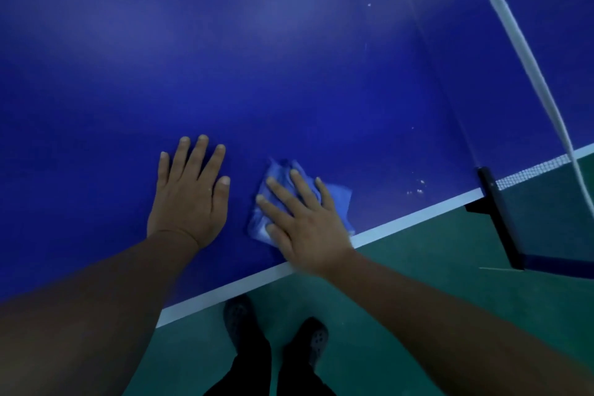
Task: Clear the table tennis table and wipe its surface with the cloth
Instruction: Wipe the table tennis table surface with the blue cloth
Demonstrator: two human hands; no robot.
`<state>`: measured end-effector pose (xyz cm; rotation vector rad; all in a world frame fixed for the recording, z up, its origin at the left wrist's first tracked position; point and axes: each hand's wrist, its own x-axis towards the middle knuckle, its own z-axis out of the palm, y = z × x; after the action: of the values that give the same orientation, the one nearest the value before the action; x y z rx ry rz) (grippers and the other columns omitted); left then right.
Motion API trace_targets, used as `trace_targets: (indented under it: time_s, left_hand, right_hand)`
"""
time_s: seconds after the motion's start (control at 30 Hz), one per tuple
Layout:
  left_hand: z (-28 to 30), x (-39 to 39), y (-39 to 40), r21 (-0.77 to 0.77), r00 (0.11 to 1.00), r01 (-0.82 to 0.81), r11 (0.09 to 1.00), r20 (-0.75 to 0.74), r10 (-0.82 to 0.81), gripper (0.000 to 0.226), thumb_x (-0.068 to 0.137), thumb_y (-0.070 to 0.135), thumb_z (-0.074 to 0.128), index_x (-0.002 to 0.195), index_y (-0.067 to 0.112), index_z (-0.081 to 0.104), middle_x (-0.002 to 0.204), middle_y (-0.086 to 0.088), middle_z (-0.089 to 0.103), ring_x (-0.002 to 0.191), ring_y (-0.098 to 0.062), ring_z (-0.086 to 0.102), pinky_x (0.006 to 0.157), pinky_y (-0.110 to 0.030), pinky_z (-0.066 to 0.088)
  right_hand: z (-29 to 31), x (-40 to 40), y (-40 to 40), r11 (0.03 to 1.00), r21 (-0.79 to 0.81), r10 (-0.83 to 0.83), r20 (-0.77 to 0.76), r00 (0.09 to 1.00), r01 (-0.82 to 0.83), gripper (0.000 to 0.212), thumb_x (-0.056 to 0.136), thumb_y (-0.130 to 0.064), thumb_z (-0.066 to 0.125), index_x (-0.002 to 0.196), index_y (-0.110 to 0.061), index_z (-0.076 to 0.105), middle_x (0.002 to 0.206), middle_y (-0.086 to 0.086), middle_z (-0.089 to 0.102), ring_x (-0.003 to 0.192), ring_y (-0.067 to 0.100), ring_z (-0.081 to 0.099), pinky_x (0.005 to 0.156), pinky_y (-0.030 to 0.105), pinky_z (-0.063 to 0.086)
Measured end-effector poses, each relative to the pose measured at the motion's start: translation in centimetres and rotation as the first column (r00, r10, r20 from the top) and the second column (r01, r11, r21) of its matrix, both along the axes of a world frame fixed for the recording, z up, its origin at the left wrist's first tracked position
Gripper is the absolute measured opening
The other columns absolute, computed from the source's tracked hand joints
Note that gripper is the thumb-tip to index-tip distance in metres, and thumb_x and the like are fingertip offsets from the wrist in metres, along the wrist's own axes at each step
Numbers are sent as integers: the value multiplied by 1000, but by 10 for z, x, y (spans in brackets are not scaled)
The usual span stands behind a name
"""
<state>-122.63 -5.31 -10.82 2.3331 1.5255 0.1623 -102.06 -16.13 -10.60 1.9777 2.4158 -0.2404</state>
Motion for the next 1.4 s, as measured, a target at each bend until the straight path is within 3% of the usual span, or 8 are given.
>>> trace_targets:
  time_s: [0.13, 0.3, 0.53, 0.7, 0.87, 1.07, 1.2, 1.4]
  left_hand:
    - [-1, 0, -1, 3, 999, 13, 1000, -33, -12, 66, 100, 49, 9, 156, 19, 27, 165, -6, 15, 154, -26, 0, 123, -50, -3]
    - [-1, 1, -2, 28, 999, 23, 999, -49, -21, 64, 101, 47, 13, 156, 18, 27, 164, -11, 19, 153, -31, 5, 122, -54, 0]
    - [-2, 1, -1, 22, 997, 58, 998, -50, -57, 62, 101, 47, 15, 154, 21, 34, 164, -8, 21, 153, -29, 5, 122, -53, 1]
    - [-2, 1, 0, 29, 997, 52, 998, -52, -51, 60, 101, 45, 19, 153, 21, 37, 162, -9, 25, 153, -30, 8, 123, -49, -3]
    - [-1, 2, 0, 19, 997, 49, 999, -66, -48, 60, 101, 45, 19, 153, 21, 37, 163, -8, 25, 153, -30, 8, 123, -48, -3]
    - [-1, 2, 0, 15, 996, 52, 999, -76, -50, 59, 101, 46, 19, 153, 23, 35, 163, -7, 23, 153, -28, 6, 123, -47, -4]
    - [-1, 2, 0, 1, 995, 50, 999, -88, -49, 60, 101, 47, 18, 154, 25, 33, 163, -5, 22, 153, -27, 6, 122, -48, -1]
    - [0, 0, 1, -22, 990, 63, 998, -123, -65, 62, 102, 51, 13, 152, 23, 38, 161, -6, 29, 152, -28, 14, 122, -47, 3]
  right_hand:
    - [2, 94, 6, 960, 13, -279, 69, 958, 279, 53, 102, -49, 23, 151, -33, 38, 161, -4, 31, 152, 31, 16, 115, 59, 24]
    - [12, 123, 22, 601, -51, -796, 49, 603, 797, 56, 104, -50, 12, 158, -36, 16, 167, -8, 7, 154, 24, -6, 122, 56, 6]
    - [2, 108, 13, 946, -10, -324, 50, 945, 325, 53, 102, -48, 24, 150, -32, 41, 161, -4, 32, 152, 30, 16, 116, 57, 23]
    - [10, 164, 25, 435, -49, -899, 28, 436, 899, 56, 104, -50, 12, 158, -37, 15, 167, -7, 6, 154, 24, -5, 119, 61, 9]
    - [7, 101, -6, 846, -44, -529, 65, 846, 532, 57, 102, -52, 14, 155, -35, 29, 164, -8, 21, 154, 25, 5, 119, 56, 12]
    - [9, 170, 22, 521, -71, -849, 61, 525, 851, 56, 103, -52, 11, 158, -39, 13, 167, -9, 5, 153, 23, -7, 120, 60, 7]
    - [6, 116, 21, 901, -14, -432, 40, 901, 433, 57, 104, -51, 12, 154, -33, 31, 164, -6, 22, 153, 27, 6, 119, 59, 15]
    - [1, 152, 65, 998, 7, -67, 4, 998, 67, 51, 106, -49, 20, 150, -35, 39, 162, -9, 26, 153, 24, 11, 118, 54, 14]
